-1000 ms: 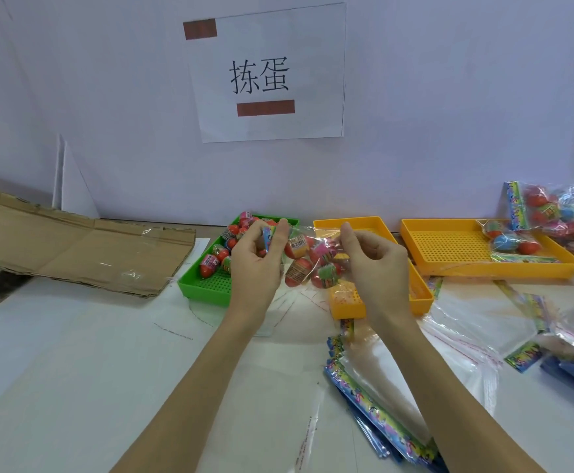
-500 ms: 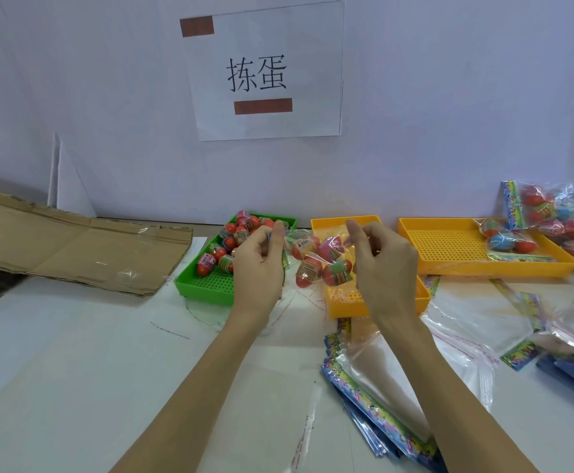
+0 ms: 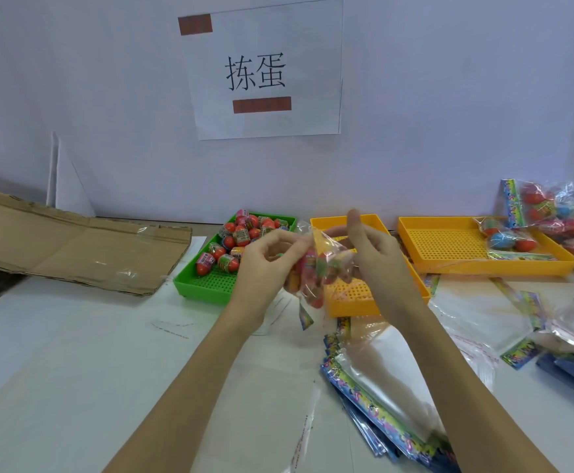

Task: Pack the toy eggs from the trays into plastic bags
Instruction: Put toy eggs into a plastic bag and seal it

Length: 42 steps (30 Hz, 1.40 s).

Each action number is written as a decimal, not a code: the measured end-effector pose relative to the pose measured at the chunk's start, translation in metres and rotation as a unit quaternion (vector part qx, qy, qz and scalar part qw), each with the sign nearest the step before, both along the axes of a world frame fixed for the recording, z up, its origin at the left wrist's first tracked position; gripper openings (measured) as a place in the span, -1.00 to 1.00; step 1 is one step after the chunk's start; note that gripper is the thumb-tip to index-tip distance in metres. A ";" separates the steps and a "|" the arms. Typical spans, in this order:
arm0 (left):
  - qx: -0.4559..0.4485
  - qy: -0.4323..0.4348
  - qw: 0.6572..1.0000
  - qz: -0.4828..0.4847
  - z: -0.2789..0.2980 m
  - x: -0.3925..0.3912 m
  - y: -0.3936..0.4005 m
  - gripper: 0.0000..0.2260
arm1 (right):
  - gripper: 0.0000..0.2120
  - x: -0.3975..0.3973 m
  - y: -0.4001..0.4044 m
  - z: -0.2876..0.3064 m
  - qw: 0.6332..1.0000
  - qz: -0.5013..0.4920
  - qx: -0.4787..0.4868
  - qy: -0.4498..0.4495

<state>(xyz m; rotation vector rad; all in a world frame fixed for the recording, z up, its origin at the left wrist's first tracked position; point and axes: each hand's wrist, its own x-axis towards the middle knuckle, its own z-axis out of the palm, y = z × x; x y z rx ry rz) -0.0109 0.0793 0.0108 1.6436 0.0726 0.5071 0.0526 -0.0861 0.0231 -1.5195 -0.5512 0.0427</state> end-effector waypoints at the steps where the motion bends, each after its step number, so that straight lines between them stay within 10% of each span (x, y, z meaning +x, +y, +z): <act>1: -0.006 -0.014 1.000 0.027 0.000 0.000 0.001 -0.82 | -0.57 0.000 -0.002 -0.001 0.999 0.004 -0.034 -0.006; 14: -0.052 -0.023 0.997 0.048 0.002 0.003 -0.001 -0.71 | -0.66 0.000 0.002 -0.006 0.993 -0.079 0.044 0.074; 20: 0.054 -0.084 0.974 0.202 -0.006 0.006 0.005 -0.73 | -0.67 -0.008 0.010 -0.002 0.984 0.110 -0.037 0.135; 26: -0.180 0.019 0.979 0.094 0.000 0.008 0.006 -0.88 | -0.88 -0.005 0.004 -0.004 0.991 0.078 -0.077 0.073; 29: -0.155 0.059 0.986 -0.007 0.002 0.005 0.012 -0.74 | -0.75 -0.006 0.006 -0.003 0.991 0.091 -0.061 0.079; 33: -0.185 0.016 0.979 0.088 0.002 0.005 0.014 -0.87 | -0.58 -0.007 0.003 0.001 0.984 0.125 -0.051 0.112; 42: -0.289 0.011 0.949 0.126 0.000 0.009 0.020 -0.92 | -0.85 0.000 0.000 -0.006 0.995 0.006 -0.083 0.051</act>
